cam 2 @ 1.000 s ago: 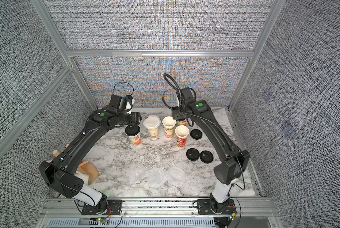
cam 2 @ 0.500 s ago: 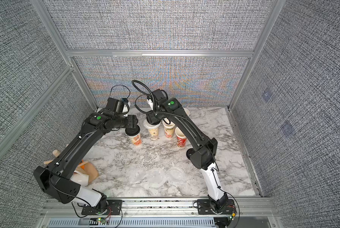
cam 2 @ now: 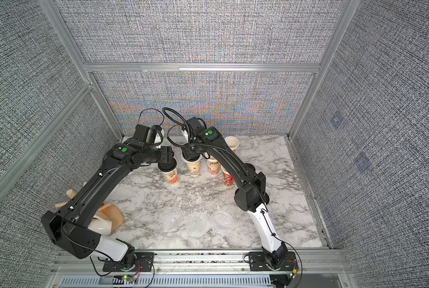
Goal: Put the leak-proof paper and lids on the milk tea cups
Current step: Place the cup lid on the cup.
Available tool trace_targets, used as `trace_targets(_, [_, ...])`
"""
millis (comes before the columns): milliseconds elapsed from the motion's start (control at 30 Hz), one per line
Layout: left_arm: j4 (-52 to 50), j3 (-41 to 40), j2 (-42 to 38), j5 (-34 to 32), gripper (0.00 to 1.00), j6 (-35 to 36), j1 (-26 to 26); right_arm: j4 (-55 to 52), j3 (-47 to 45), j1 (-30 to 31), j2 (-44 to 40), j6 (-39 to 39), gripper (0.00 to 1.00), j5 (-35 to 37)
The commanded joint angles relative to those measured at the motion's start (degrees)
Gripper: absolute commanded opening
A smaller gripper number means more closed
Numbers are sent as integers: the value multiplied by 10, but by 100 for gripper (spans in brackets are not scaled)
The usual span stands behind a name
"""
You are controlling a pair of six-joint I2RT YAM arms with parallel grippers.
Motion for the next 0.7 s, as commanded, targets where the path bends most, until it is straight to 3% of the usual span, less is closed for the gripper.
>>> trace_targets(0, [3,0,-4,-7,69,6,1,13,11,-2,7,1,69,19])
trace_targets(667, [4,5,5,-8,69,9,2,30,16,-8,20,2,70,7])
